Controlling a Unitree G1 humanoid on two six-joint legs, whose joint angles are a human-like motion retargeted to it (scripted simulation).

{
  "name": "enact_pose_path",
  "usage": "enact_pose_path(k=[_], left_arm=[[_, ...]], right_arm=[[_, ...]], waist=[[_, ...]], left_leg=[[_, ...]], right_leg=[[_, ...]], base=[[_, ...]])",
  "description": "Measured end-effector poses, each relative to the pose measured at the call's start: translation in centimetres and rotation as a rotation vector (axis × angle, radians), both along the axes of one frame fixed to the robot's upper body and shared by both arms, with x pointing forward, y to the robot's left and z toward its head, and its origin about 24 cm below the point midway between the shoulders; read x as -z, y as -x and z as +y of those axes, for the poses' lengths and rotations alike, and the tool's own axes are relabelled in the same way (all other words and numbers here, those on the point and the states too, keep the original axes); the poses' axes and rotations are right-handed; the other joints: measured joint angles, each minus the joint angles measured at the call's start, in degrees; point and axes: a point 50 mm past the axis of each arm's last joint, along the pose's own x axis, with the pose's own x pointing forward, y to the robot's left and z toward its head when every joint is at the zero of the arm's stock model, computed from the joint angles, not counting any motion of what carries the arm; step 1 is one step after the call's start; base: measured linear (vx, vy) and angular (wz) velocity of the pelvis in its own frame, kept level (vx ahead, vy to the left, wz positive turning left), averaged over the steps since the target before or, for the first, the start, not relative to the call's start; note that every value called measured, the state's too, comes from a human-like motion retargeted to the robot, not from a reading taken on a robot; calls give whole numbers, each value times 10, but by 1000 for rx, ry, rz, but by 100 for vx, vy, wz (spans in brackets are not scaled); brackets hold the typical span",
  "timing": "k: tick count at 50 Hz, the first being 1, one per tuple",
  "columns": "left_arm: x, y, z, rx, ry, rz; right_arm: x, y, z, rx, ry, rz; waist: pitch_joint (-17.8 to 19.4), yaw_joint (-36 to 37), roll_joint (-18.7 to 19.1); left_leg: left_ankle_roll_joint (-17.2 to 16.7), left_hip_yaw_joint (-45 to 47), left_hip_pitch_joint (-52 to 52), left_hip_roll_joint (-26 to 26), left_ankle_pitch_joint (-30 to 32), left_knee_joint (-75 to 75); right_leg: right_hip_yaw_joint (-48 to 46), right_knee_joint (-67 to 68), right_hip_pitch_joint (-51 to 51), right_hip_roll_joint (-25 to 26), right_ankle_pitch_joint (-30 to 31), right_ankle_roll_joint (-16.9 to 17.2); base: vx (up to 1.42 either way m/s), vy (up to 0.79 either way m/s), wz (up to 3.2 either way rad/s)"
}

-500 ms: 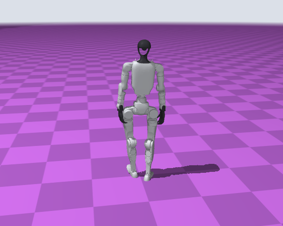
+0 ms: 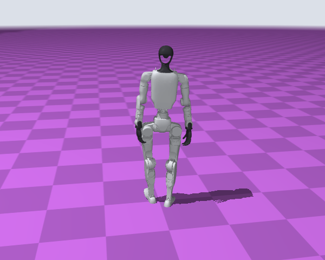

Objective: In place motions

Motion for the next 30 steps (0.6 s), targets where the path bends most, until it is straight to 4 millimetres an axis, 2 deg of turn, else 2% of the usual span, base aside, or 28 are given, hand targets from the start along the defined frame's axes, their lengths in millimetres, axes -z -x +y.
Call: enact_pose_path(k=[11, 25, 30], left_arm=[[0, -13, 10, -23, -44, -59], [0, -1, 5, -33, -19, -26], [0, -2, -1, -29, -9, -26]], right_arm=[[0, -13, -4, -4, 12, -39], [1, -66, 10, -30, -49, -228], [0, -75, 10, -27, -56, -264]], waist=[[10, 17, 1], [33, 28, 6], [42, 26, 8]], left_leg=[[-2, -33, -17, -9, 12, 8], [-10, -50, -35, -21, 31, 14], [-18, -65, -43, -30, 31, 21]], right_leg=[[-33, 1, 8, -2, -10, -1], [-52, -10, 5, -11, 1, -9], [-57, -15, -2, -19, 11, -12]], base=[[-4, 3, 39], [-7, 2, 16], [-9, 3, 12]])
